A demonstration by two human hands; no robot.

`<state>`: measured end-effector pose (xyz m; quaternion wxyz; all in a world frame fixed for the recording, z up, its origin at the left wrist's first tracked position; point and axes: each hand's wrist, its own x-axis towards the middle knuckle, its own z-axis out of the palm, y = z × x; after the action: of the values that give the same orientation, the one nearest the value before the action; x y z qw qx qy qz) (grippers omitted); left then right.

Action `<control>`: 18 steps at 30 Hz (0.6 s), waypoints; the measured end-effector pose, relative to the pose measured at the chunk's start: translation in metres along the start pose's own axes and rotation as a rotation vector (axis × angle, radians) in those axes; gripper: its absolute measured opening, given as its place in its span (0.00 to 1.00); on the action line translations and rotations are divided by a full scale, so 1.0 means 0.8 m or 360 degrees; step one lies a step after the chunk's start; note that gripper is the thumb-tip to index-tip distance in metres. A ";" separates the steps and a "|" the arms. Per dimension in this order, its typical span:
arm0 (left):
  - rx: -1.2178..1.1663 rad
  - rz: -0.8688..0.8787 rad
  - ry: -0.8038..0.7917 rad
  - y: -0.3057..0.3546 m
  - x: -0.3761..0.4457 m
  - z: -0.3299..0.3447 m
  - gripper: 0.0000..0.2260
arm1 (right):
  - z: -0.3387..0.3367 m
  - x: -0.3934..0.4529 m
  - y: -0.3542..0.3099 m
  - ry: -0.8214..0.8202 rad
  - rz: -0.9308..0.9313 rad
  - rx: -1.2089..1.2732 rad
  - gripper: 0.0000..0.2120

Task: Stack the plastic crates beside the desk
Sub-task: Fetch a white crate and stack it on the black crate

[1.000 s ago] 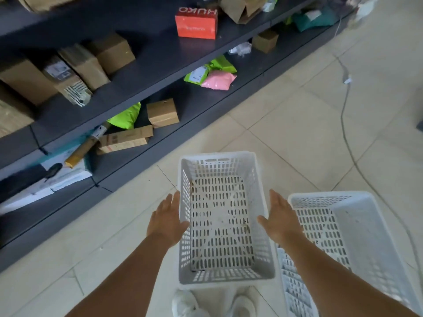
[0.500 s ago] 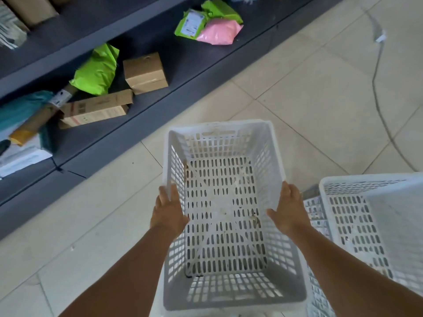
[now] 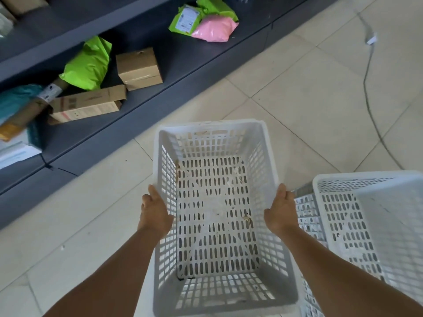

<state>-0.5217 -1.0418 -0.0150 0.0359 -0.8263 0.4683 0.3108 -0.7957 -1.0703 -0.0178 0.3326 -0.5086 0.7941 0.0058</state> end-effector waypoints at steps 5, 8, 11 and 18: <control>0.0115 -0.0030 0.0019 -0.020 -0.028 -0.038 0.39 | -0.024 -0.032 -0.023 -0.0021 -0.0016 -0.0023 0.38; 0.0141 -0.0063 0.0057 -0.031 -0.047 -0.077 0.34 | -0.052 -0.055 -0.047 0.0038 -0.0111 -0.0068 0.36; 0.0112 -0.0086 0.0085 -0.044 -0.072 -0.119 0.35 | -0.082 -0.083 -0.075 0.0058 -0.0197 -0.0104 0.34; -0.0011 -0.0145 0.0197 -0.067 -0.144 -0.222 0.33 | -0.148 -0.157 -0.148 0.0025 -0.0341 -0.0199 0.33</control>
<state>-0.4358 -0.9875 0.1787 0.0182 -0.8645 0.4305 0.2589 -0.7285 -1.0676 0.1804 0.2928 -0.6104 0.7358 0.0157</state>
